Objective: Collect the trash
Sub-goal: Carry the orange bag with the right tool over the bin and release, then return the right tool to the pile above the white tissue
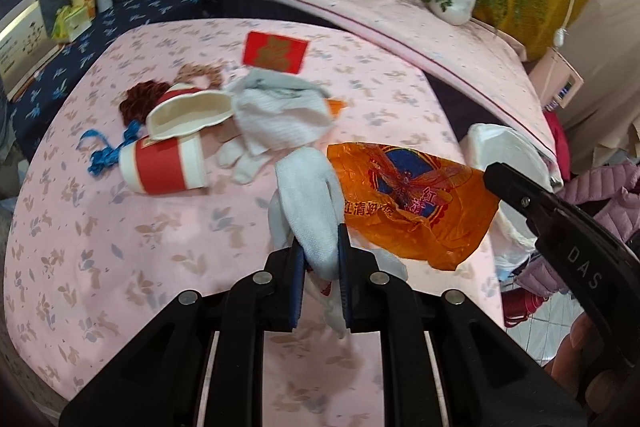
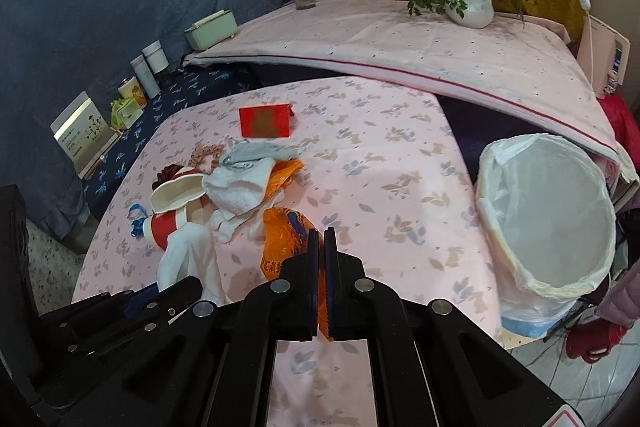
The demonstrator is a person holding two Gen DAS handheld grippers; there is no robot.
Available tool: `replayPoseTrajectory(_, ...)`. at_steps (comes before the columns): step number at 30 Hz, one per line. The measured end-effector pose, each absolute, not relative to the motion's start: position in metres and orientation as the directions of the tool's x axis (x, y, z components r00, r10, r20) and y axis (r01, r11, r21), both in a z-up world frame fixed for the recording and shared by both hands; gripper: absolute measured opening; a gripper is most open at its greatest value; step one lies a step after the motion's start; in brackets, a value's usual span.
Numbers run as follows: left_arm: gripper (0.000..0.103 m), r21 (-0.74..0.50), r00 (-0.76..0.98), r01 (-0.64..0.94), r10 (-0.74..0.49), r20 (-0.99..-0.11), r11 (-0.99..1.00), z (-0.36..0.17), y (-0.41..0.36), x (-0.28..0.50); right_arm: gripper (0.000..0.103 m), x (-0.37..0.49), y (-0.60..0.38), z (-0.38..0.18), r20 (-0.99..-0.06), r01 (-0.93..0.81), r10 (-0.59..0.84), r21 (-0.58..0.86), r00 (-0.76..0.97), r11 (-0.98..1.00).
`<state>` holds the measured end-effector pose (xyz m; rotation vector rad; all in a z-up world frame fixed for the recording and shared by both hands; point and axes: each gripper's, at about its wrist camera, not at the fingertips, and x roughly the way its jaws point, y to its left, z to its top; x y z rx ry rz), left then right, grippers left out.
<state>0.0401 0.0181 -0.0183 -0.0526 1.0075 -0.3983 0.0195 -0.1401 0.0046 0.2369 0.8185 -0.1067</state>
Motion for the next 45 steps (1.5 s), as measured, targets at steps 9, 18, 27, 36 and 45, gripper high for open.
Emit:
replayPoseTrajectory(9, 0.014, -0.232, 0.438, 0.447, -0.437, -0.785, 0.864, 0.003, -0.051, 0.04, 0.003, -0.002, -0.217, 0.033, -0.678, 0.322, -0.13, 0.164, 0.723, 0.932)
replayPoseTrajectory(18, 0.014, -0.258, 0.376, 0.558, -0.517, -0.769, 0.789, 0.006, -0.125, 0.049, 0.003, -0.007, -0.287, 0.025, -0.691, 0.464, -0.265, 0.115, 0.673, 0.878)
replayPoseTrajectory(27, 0.014, -0.299, 0.287, 0.649, -0.589, -0.756, 0.7, -0.003, -0.203, 0.052, 0.003, 0.001, -0.33, 0.011, -0.717, 0.534, -0.34, 0.053, 0.609, 0.844)
replayPoseTrajectory(36, 0.042, -0.328, 0.277, 0.635, -0.603, -0.748, 0.699, -0.011, -0.237, 0.065, 0.005, 0.018, -0.36, 0.007, -0.739, 0.551, -0.341, 0.05, 0.582, 0.833)
replayPoseTrajectory(45, 0.056, -0.25, 0.386, 0.549, -0.507, -0.77, 0.798, -0.015, -0.2, 0.083, 0.029, 0.036, -0.34, 0.002, -0.749, 0.507, -0.309, 0.042, 0.587, 0.861)
